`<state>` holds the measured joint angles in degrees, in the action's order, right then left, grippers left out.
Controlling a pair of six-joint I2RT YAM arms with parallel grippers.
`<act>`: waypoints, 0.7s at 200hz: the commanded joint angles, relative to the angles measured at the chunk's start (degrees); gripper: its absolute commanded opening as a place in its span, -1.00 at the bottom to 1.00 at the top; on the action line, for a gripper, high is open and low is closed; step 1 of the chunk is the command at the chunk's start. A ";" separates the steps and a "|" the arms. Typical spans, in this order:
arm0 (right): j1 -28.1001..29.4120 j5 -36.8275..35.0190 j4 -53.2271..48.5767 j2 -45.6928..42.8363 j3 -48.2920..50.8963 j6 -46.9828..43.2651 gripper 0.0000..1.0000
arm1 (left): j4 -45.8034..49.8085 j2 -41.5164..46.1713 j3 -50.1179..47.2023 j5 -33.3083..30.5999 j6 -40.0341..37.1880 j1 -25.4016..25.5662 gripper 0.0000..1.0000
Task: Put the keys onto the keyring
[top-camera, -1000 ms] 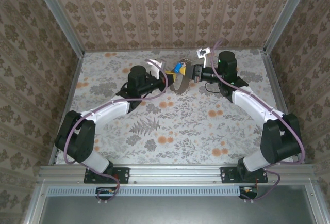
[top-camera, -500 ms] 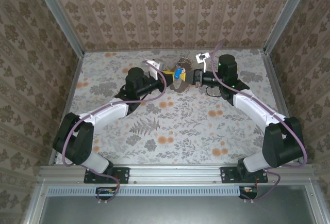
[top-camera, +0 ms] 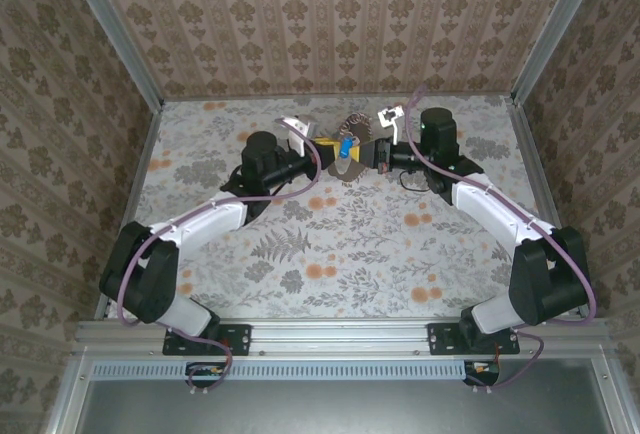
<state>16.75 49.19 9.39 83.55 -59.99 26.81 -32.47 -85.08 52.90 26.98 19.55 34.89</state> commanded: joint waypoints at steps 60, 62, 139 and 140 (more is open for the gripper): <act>-1.07 -4.57 -4.45 -3.48 0.75 -1.79 -1.00 | -4.14 4.12 0.10 -1.41 0.19 -0.84 -1.00; -1.14 -4.72 -4.46 -3.48 0.75 -1.81 -1.00 | -4.17 4.17 0.09 -1.41 0.22 -0.83 -1.00; -1.63 -7.61 -7.24 -4.27 -1.36 -3.31 -1.00 | -6.27 4.48 -1.01 2.07 0.63 -0.71 -1.00; -1.59 -7.57 -7.26 -4.27 -1.36 -3.28 -1.00 | -6.32 4.48 -1.03 2.13 0.65 -0.66 -1.00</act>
<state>16.25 44.56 5.76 79.66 -60.03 24.95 -32.84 -83.81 52.05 29.12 19.51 35.16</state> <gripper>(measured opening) 0.065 0.044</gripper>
